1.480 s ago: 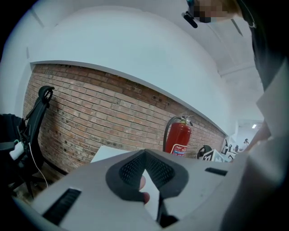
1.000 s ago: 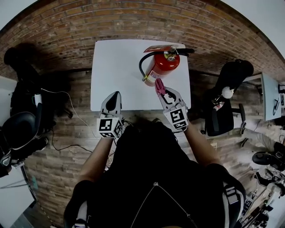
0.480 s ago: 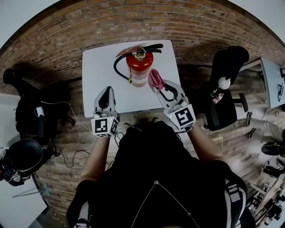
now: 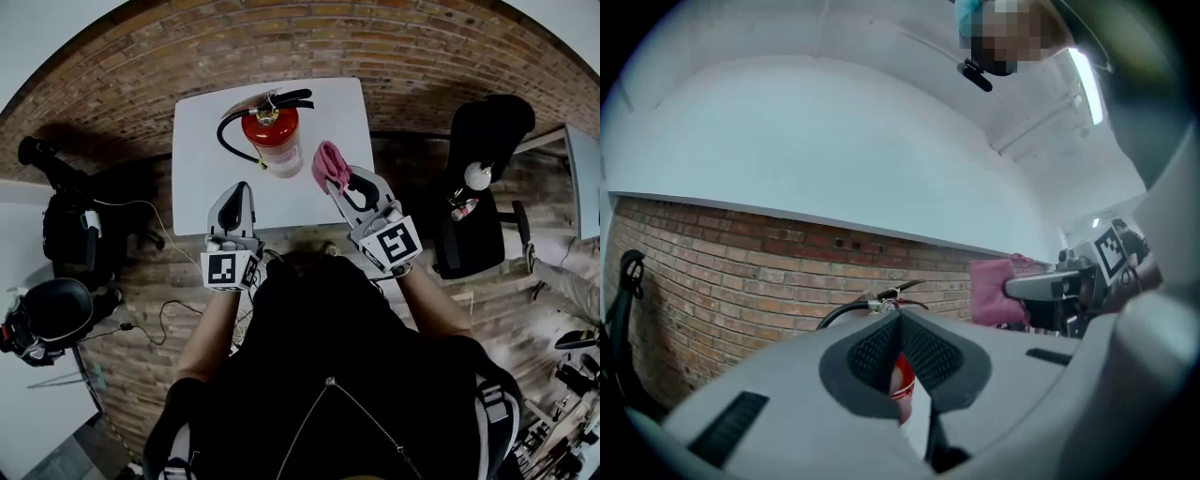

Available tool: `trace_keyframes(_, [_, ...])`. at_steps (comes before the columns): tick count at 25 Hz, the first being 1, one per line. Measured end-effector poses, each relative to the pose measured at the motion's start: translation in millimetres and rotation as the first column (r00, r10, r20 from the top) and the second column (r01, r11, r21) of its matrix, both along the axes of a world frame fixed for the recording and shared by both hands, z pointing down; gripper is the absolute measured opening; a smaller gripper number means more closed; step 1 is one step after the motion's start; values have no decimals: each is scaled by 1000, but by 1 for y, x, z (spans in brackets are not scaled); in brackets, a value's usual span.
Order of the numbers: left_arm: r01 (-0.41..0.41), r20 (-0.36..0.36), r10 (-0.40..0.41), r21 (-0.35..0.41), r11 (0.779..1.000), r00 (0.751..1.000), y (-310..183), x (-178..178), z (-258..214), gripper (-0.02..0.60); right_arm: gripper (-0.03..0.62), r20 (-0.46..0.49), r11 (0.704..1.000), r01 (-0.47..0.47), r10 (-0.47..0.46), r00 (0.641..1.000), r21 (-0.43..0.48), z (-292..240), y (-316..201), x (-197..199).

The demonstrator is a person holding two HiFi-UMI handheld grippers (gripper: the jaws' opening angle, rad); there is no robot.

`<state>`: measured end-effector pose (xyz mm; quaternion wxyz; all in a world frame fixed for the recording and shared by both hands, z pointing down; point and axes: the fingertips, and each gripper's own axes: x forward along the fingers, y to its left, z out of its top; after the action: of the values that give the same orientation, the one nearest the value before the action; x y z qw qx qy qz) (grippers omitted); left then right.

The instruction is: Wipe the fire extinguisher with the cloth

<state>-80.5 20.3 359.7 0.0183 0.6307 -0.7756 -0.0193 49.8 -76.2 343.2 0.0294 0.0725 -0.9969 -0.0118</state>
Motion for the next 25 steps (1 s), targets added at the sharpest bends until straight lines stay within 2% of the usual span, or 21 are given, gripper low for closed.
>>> trace_keyframes(6, [43,4,-43,-44,998,999,-4,27,4,8,103,4,991,72,-72,997,-111,22,-7,10])
trace_keyframes(14, [98,14,-97,-59,993,995,4,42,-3,8,103,2,979,145,-146,989,-144,32,-2,12])
trace_keyframes(21, [59,-5,-60,-57,997,998,10,47,0,8,103,-41,983,109,-116,992,-145,30,13,20])
trace_keyframes(25, [20,-17,-21,-58,998,1000,12,37,0,8,103,-64,984,110,-120,991,-137,29,20,3])
